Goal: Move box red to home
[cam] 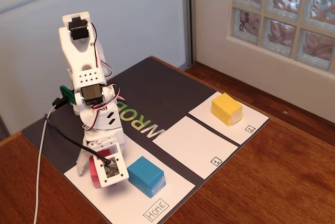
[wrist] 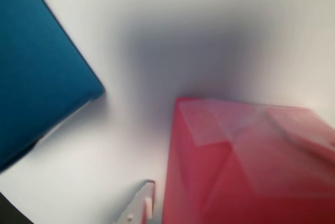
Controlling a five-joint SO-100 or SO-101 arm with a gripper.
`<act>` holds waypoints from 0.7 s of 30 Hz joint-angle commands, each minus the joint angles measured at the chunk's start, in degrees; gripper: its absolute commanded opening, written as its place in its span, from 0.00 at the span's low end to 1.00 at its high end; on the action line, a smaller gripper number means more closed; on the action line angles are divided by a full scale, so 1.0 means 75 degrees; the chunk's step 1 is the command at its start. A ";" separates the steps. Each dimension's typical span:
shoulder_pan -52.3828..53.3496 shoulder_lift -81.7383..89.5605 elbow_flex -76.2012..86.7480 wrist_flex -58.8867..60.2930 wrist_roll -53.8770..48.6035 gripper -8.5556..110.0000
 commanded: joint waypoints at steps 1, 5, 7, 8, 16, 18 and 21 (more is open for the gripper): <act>-0.0164 0.0598 -0.0012 0.0035 0.0070 0.43; -0.0316 0.1113 -0.0012 0.0340 0.0117 0.41; -0.0375 0.1383 -0.0012 0.0551 0.0129 0.40; -0.0398 0.1512 -0.0012 0.0633 0.0129 0.40; -0.0539 0.2871 -0.0059 0.1535 0.0070 0.38; -0.0609 0.3258 -0.0094 0.1816 0.0012 0.37; -0.0773 0.3785 -0.0094 0.2168 -0.0117 0.34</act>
